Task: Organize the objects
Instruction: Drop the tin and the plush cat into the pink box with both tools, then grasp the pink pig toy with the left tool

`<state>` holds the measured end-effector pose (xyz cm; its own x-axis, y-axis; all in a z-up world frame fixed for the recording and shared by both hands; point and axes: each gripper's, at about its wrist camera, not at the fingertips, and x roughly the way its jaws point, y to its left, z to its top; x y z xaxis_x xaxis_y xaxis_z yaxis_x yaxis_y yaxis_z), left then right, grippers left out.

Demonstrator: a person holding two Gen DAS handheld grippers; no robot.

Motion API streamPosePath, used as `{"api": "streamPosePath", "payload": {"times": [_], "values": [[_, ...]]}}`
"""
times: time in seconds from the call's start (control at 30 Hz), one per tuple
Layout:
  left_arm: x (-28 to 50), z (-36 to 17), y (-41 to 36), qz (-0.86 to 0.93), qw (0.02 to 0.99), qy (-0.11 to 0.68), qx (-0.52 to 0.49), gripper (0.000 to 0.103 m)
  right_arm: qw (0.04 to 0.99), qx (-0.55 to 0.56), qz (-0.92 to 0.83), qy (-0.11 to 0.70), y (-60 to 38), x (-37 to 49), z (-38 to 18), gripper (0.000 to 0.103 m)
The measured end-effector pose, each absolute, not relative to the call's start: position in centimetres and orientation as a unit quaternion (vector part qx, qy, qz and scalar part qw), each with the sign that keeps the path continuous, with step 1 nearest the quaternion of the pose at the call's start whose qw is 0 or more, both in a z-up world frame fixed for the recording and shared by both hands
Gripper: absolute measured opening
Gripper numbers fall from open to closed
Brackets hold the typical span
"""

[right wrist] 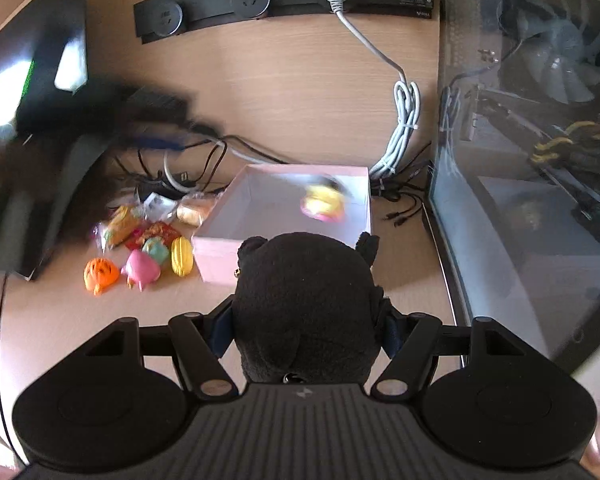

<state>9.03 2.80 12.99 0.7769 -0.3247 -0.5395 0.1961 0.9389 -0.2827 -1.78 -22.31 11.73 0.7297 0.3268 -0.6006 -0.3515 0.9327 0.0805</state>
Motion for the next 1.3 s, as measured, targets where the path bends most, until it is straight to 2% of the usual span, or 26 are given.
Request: {"api": "streamPosePath", "payload": {"times": [0.37,0.5,0.53,0.77,0.83,0.9,1.13,1.3], "values": [[-2.7,6.3,9.0,-0.053,0.904,0.405,-0.126,0.059,0.947,-0.006,0.193,0.256,-15.9,10.1,15.0,0.069],[-4.6,5.8,10.4,-0.039,0.903,0.415,-0.108,0.059,0.948,-0.039,0.178,0.262,-12.6,13.1,14.0,0.084],[-5.0,5.9,10.8,-0.033,0.903,0.417,-0.103,0.059,0.947,-0.04,0.178,0.266,-12.3,13.2,13.8,0.084],[-6.0,5.3,12.6,-0.017,0.9,0.42,-0.115,0.059,0.934,-0.092,0.192,0.288,-11.1,9.0,11.0,0.088],[-5.6,5.5,12.4,-0.026,0.905,0.41,-0.112,0.059,0.927,-0.098,0.195,0.305,-11.6,7.3,9.9,0.096],[-4.6,5.7,12.3,-0.029,0.911,0.398,-0.106,0.059,0.922,-0.101,0.196,0.319,-12.2,5.6,9.0,0.099],[0.0,6.7,11.8,-0.026,0.927,0.364,-0.088,0.059,0.912,-0.114,0.172,0.354,-15.2,-0.3,6.4,0.103],[4.3,6.3,8.5,-0.067,0.929,0.364,-0.019,0.059,0.912,-0.108,0.141,0.371,-17.5,-2.7,6.0,0.103]]}}
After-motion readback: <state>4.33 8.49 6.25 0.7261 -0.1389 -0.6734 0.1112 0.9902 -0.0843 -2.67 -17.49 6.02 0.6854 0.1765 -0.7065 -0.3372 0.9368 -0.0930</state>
